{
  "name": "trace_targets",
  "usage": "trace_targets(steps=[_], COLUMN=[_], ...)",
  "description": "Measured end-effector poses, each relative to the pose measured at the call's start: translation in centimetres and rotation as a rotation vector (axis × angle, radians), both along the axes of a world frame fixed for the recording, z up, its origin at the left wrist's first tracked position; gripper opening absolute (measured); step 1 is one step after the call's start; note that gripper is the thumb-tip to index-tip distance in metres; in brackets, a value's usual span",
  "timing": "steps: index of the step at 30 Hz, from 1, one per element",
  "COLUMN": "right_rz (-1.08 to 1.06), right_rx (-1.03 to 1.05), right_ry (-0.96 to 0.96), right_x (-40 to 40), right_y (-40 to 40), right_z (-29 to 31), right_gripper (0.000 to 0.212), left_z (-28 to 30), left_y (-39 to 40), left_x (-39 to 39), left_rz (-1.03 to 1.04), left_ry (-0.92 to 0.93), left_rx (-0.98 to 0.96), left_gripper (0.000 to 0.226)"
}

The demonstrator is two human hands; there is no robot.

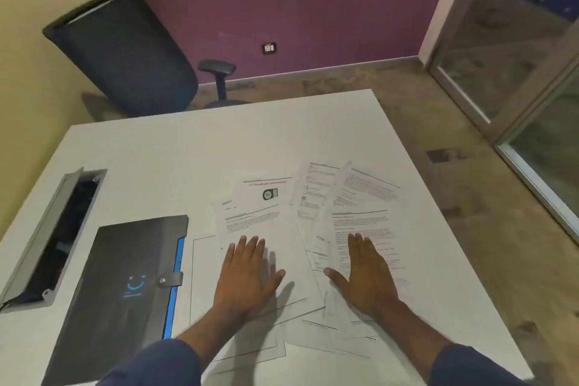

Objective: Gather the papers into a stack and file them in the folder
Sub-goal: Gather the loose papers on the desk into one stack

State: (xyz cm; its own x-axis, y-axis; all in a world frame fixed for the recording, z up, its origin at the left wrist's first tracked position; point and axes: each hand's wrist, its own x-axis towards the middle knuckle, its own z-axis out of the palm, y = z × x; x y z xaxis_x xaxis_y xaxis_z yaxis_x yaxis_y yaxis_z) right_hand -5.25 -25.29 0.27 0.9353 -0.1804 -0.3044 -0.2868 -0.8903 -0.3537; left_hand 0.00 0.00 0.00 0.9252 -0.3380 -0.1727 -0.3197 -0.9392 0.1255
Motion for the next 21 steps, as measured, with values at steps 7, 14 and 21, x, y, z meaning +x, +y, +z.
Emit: trace_targets(steps=[7, 14, 21], right_rz=[-0.048, -0.218, -0.376], right_rx=[0.219, 0.47, 0.604], right_ry=[0.107, 0.256, 0.279], right_x=[0.1, 2.4, 3.8], right_y=[1.6, 4.7, 6.2], right_z=[-2.3, -4.3, -6.1], right_gripper=[0.076, 0.076, 0.05], left_z=[-2.5, -3.2, -3.2], left_y=[0.3, 1.6, 2.3], left_x=[-1.7, -1.8, -1.3], left_rz=[0.465, 0.723, 0.978], left_ry=[0.139, 0.307, 0.364], left_rx=[-0.05, -0.135, -0.453], left_gripper=[0.063, 0.061, 0.064])
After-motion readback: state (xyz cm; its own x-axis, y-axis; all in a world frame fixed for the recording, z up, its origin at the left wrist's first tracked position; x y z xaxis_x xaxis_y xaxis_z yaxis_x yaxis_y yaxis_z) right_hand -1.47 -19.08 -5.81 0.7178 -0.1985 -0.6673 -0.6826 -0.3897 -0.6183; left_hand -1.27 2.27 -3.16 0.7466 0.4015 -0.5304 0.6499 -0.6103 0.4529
